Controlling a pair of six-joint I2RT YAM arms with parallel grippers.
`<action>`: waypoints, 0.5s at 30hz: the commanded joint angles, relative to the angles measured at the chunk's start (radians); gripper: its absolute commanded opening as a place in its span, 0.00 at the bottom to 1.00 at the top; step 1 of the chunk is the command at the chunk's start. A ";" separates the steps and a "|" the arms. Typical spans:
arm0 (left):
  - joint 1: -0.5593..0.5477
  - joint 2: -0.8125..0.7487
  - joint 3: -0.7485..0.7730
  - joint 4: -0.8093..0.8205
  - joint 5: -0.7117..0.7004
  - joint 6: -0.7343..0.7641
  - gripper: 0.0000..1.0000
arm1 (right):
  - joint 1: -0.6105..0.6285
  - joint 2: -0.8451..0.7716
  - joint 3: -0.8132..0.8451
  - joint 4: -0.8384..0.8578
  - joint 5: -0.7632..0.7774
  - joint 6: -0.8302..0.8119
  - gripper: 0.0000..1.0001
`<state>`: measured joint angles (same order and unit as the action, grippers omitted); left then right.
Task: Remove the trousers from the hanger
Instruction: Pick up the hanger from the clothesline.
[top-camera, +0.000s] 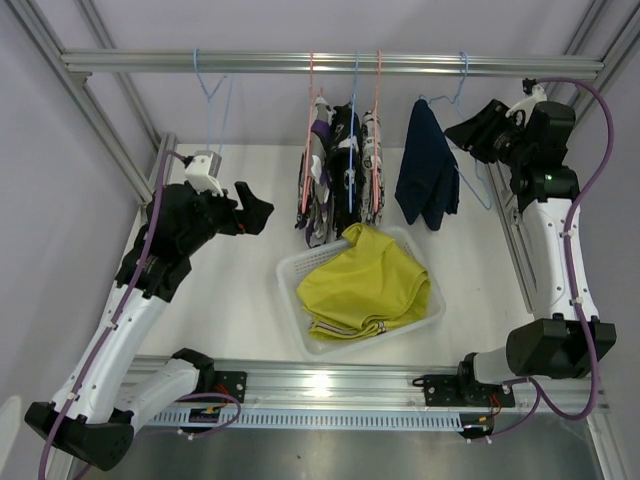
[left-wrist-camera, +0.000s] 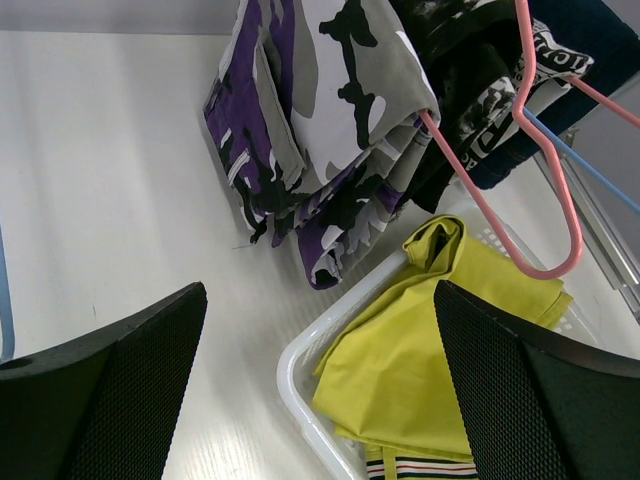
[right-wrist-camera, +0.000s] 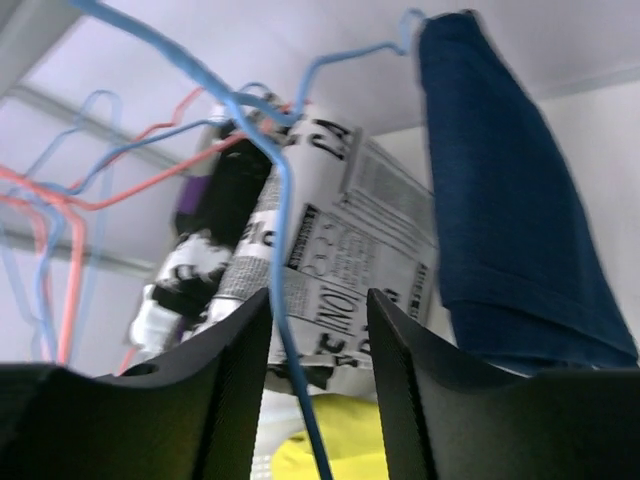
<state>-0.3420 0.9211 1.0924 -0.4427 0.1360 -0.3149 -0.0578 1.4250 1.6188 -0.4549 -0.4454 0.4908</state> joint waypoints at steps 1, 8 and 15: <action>-0.005 -0.008 0.003 0.027 0.025 -0.016 0.99 | -0.033 -0.035 -0.030 0.179 -0.208 0.103 0.45; -0.005 -0.004 0.003 0.025 0.025 -0.013 0.99 | -0.062 0.002 -0.045 0.297 -0.323 0.219 0.18; -0.005 -0.011 0.000 0.032 0.030 -0.012 0.99 | -0.068 0.008 -0.016 0.312 -0.331 0.235 0.00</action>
<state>-0.3420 0.9211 1.0924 -0.4423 0.1390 -0.3149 -0.1207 1.4368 1.5696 -0.2249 -0.7307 0.6937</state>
